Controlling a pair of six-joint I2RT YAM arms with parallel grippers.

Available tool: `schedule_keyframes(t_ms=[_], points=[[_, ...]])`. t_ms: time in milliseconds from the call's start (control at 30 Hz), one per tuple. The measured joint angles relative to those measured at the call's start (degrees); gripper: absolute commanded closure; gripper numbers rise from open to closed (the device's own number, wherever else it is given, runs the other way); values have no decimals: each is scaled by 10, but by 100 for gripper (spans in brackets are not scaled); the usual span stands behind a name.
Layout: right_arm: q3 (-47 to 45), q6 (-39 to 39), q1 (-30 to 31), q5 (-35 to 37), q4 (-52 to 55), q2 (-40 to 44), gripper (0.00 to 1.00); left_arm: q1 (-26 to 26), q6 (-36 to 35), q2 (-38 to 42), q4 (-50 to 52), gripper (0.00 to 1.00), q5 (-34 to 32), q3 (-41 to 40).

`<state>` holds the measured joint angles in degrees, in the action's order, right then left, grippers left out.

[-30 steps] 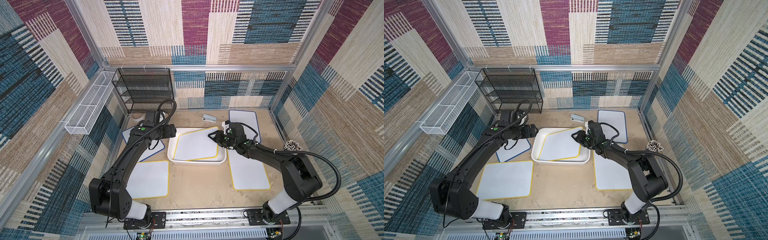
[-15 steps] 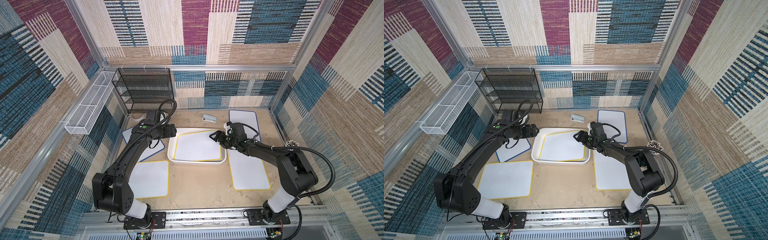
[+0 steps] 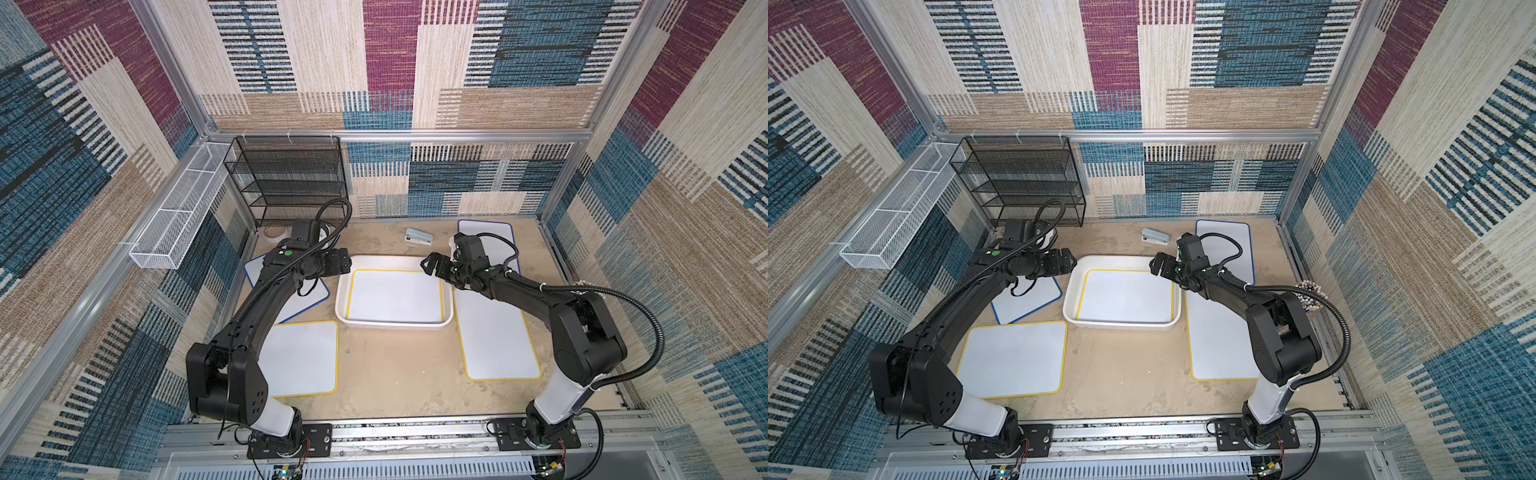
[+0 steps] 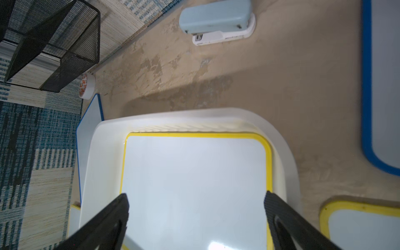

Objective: Put the whiteboard into the storage box
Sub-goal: Place the whiteboard in the storage box, then move the storage box to the center of the board.

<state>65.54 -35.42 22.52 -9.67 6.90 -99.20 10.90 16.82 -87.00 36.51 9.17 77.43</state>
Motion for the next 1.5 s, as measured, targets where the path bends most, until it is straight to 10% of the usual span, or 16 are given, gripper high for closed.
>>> schedule_keyframes(t_ms=[467,1100,1500], points=[[-39,43,7,123,33,39,5,-3,2,-30,8,13,-5,10],[-80,44,18,141,31,0,67,-3,2,-47,15,14,-10,15],[-3,34,20,147,41,-55,82,-4,2,-54,15,14,-8,15]])
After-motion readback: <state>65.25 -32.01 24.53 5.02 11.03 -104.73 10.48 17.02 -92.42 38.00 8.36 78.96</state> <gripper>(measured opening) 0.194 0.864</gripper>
